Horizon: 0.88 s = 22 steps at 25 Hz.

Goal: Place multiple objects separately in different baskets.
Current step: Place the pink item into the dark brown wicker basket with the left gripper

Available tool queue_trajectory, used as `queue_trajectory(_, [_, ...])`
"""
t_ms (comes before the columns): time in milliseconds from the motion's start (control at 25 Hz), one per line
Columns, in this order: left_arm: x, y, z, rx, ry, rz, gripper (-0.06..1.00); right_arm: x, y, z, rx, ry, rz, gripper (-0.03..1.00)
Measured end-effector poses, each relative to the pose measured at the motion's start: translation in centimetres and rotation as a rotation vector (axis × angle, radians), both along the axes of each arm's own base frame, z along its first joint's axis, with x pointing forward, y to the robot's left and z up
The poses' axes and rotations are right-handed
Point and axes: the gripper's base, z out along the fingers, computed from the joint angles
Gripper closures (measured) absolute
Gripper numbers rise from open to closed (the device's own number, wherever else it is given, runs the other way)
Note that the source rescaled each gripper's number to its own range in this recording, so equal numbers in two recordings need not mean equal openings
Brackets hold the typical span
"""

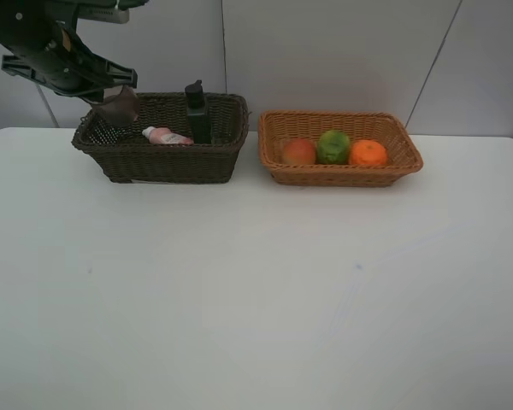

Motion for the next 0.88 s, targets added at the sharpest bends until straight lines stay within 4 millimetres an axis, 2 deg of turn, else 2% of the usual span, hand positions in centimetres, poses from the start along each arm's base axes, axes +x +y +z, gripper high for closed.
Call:
queue_trajectory(280, [1.3, 0.1, -4.4, 0.063, 0.053, -0.059, 0.94, 0.0, 0.0, 0.0, 0.000, 0.000, 0.000, -0.03])
queue_trajectory(880, [2.5, 0.8, -6.8, 0.074, 0.030, -0.120, 0.94, 0.0, 0.0, 0.0, 0.000, 0.000, 0.000, -0.03])
